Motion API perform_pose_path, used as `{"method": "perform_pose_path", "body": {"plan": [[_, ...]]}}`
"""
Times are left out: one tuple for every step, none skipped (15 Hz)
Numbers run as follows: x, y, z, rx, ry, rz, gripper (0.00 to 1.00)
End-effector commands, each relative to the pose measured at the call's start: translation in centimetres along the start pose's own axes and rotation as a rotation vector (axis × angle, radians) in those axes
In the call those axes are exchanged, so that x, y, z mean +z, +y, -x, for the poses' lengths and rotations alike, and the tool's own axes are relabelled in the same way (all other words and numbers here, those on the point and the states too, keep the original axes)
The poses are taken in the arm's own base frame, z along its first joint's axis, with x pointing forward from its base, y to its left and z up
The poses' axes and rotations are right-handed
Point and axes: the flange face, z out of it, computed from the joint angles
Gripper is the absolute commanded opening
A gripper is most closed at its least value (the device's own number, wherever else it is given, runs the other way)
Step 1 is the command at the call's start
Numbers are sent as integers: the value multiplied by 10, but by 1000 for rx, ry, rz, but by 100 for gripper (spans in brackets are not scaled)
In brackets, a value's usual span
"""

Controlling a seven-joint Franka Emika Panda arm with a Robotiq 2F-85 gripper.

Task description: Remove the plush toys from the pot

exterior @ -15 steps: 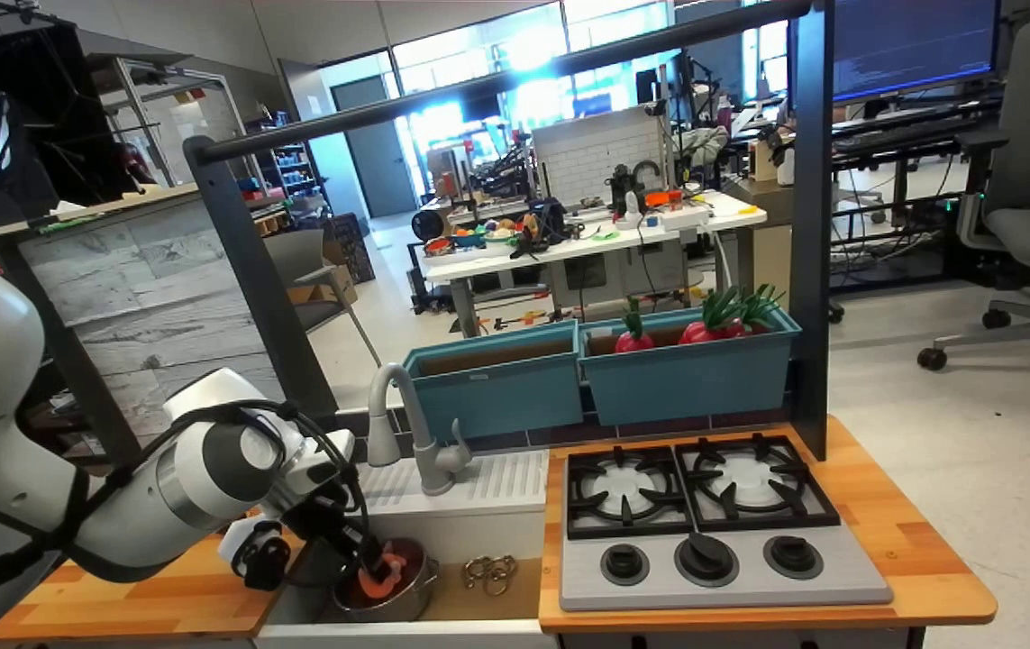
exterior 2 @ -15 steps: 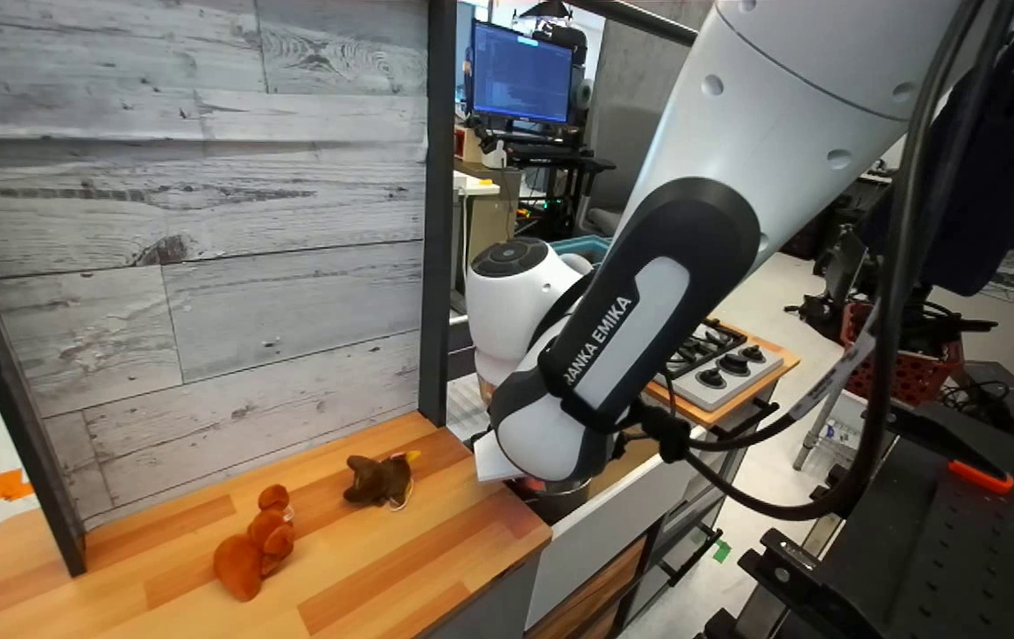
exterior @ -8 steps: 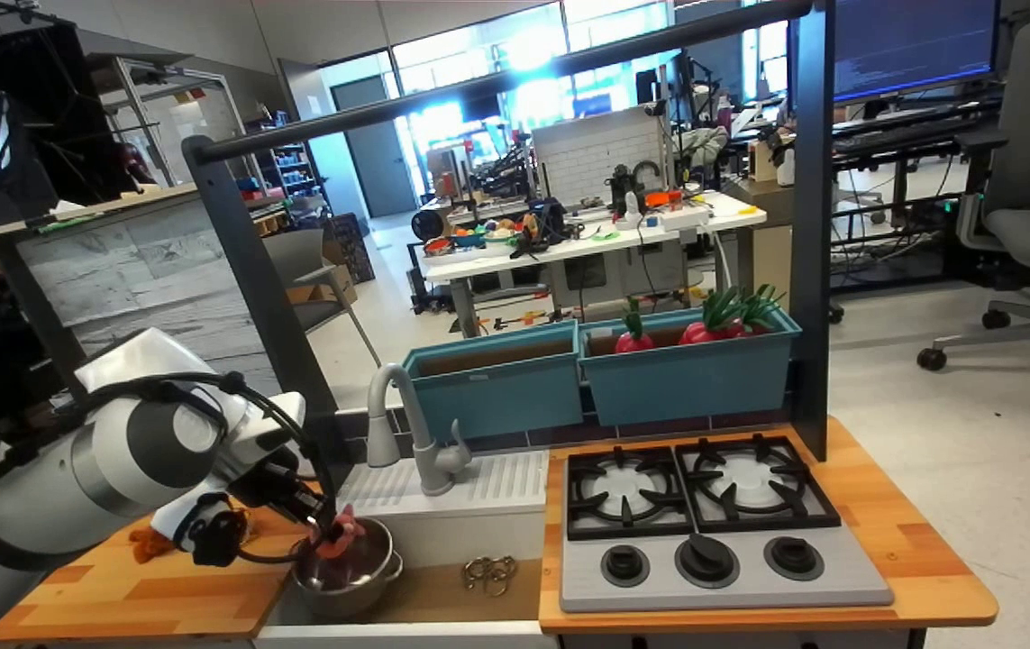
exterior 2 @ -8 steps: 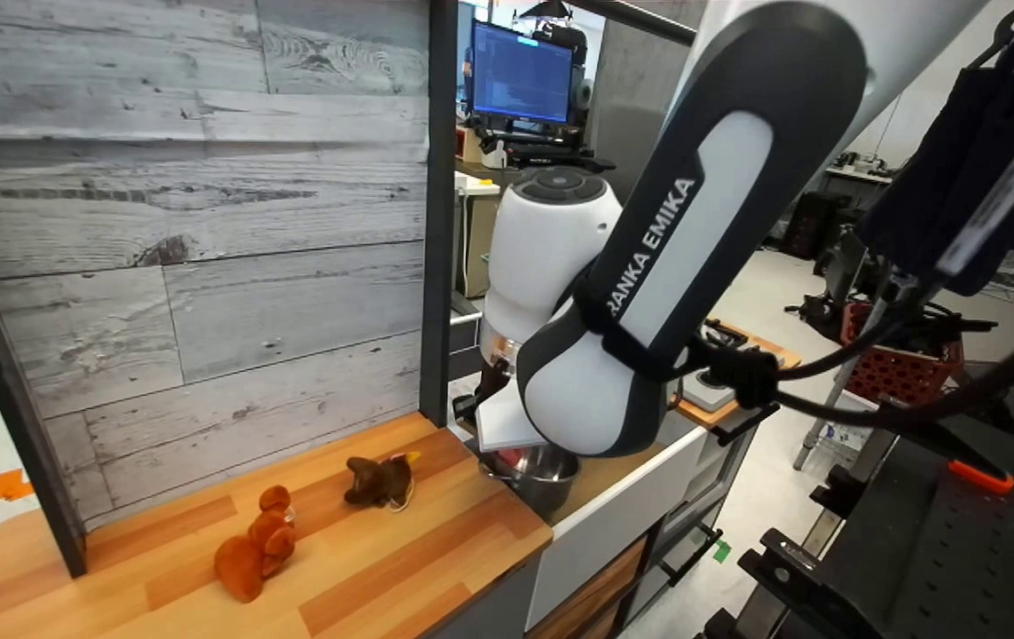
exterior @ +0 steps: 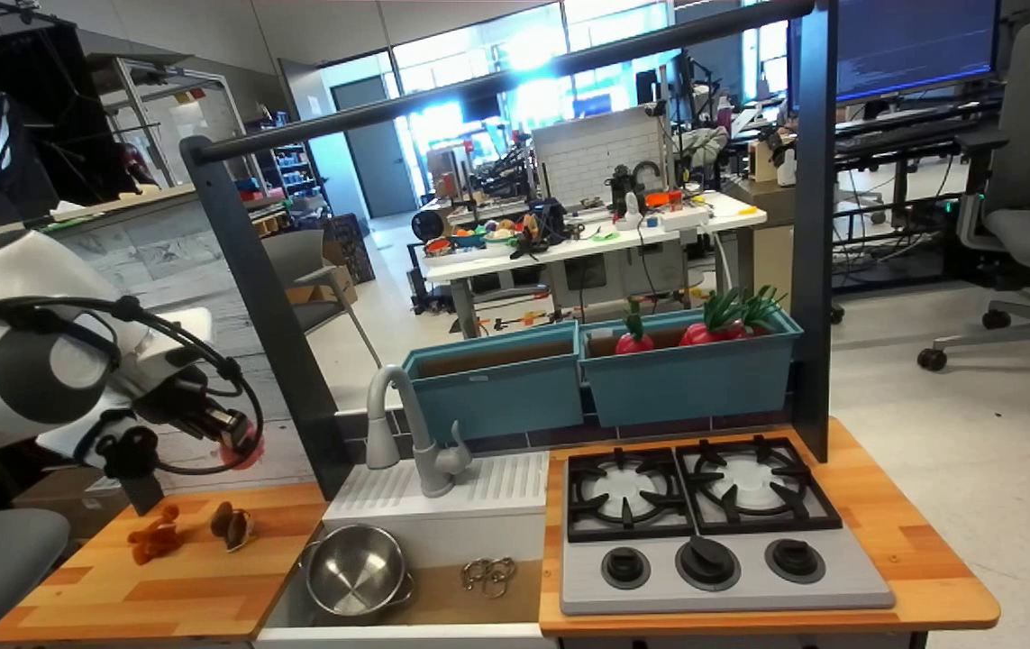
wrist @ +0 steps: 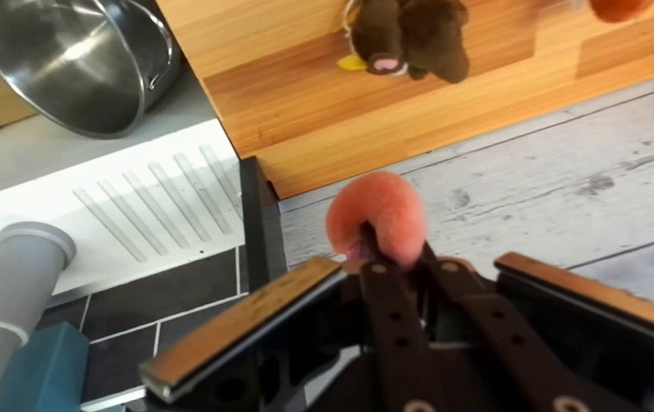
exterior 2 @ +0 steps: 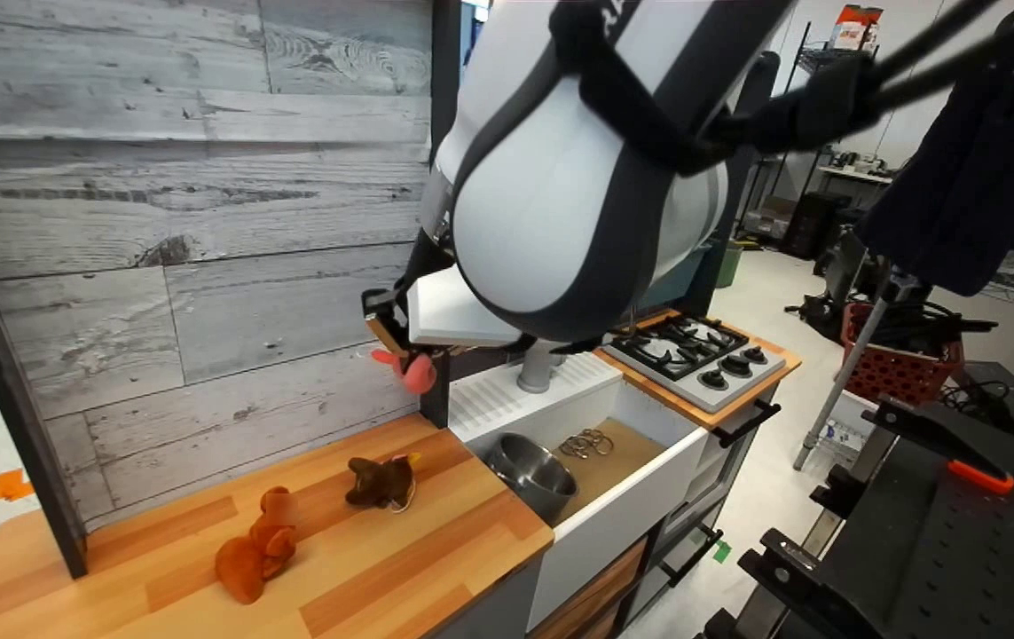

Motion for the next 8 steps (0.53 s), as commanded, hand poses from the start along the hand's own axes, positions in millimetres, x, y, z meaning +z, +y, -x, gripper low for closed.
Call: {"method": "perform_pose_path", "body": {"plan": [[-16, 2, -2, 10, -37, -38, 2], [-15, 4, -3, 16, -44, -40, 2], [-15, 7, -4, 24, -49, -40, 2], [-14, 10, -6, 30, -55, -40, 2], [-14, 14, -8, 38, -54, -38, 2], [-17, 21, -11, 47, -46, -30, 2], [-20, 26, -14, 53, -39, -25, 2], [-27, 32, -18, 61, -40, -26, 2]]}}
